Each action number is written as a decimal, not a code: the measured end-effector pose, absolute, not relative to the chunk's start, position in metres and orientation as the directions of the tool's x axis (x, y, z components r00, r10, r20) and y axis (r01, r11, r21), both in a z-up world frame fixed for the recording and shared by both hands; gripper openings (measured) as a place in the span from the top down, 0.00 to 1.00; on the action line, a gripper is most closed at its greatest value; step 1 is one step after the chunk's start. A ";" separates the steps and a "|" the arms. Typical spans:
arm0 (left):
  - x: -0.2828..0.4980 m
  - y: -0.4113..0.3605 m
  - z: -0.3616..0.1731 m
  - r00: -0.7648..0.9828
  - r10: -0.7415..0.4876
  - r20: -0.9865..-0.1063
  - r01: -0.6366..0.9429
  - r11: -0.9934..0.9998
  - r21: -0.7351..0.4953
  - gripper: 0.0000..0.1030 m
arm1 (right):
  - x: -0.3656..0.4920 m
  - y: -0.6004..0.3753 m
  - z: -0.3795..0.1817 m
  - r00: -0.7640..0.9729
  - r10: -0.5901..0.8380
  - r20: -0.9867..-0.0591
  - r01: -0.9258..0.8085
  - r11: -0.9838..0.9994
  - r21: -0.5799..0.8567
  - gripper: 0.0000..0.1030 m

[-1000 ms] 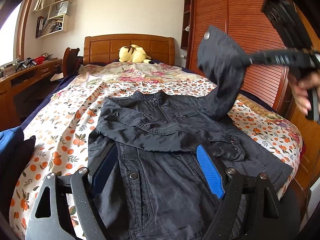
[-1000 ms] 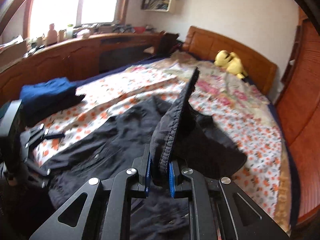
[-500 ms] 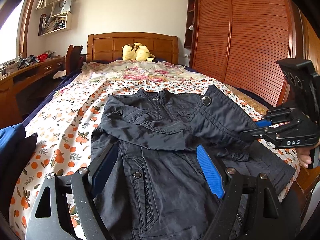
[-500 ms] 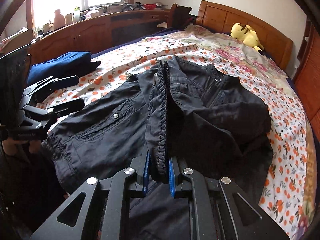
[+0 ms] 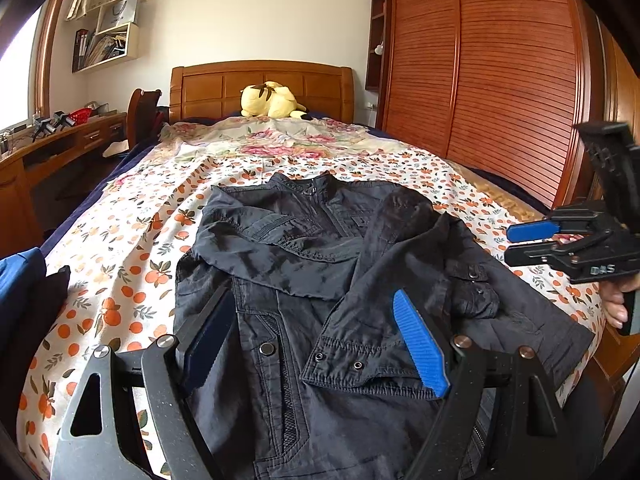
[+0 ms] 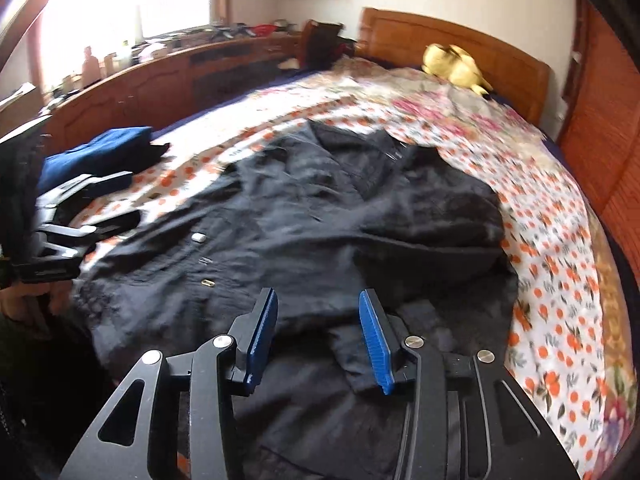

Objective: Fold large clothes
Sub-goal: 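Lift the held sleeve and fold it across the jacket with the right gripper, then open the right gripper and withdraw it from the jacket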

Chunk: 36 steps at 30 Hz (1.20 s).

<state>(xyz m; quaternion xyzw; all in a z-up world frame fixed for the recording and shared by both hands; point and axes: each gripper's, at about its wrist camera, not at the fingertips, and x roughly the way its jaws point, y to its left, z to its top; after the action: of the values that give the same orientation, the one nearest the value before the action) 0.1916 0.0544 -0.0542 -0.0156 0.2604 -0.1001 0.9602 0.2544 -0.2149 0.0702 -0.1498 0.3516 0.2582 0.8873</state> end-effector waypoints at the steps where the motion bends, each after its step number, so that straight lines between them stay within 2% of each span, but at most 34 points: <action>1: 0.192 0.053 -0.055 0.843 -0.201 -0.499 0.186 0.979 -0.080 0.20 | 0.262 -0.215 0.062 0.626 0.335 -0.704 -0.549 0.831 -0.092 0.57; 13: 0.195 0.033 -0.065 0.817 -0.211 -0.537 0.216 0.975 -0.055 0.20 | 0.393 -0.254 0.007 0.683 0.113 -0.722 -0.308 0.940 -0.144 0.57; 19: 0.199 0.023 -0.069 0.805 -0.220 -0.551 0.228 0.972 -0.055 0.20 | 0.432 -0.261 -0.029 0.669 0.019 -0.743 -0.235 0.954 -0.187 0.57; 30: 0.206 0.021 -0.072 0.795 -0.218 -0.565 0.225 0.973 -0.059 0.20 | 0.510 -0.262 -0.063 0.638 -0.032 -0.769 -0.203 0.957 -0.207 0.57; 32: 0.207 0.021 -0.073 0.793 -0.218 -0.569 0.226 0.972 -0.057 0.20 | 0.523 -0.265 -0.068 0.640 -0.018 -0.768 -0.215 0.956 -0.201 0.63; 36: 0.209 0.022 -0.074 0.788 -0.221 -0.574 0.228 0.972 -0.061 0.20 | 0.537 -0.281 -0.072 0.635 -0.057 -0.770 -0.130 0.975 -0.179 0.64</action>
<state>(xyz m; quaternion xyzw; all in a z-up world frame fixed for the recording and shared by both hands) 0.2092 0.0217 -0.0741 0.0059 0.3029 -0.1187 0.9456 0.5366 -0.2810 -0.0725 -0.1094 0.4268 0.0201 0.8975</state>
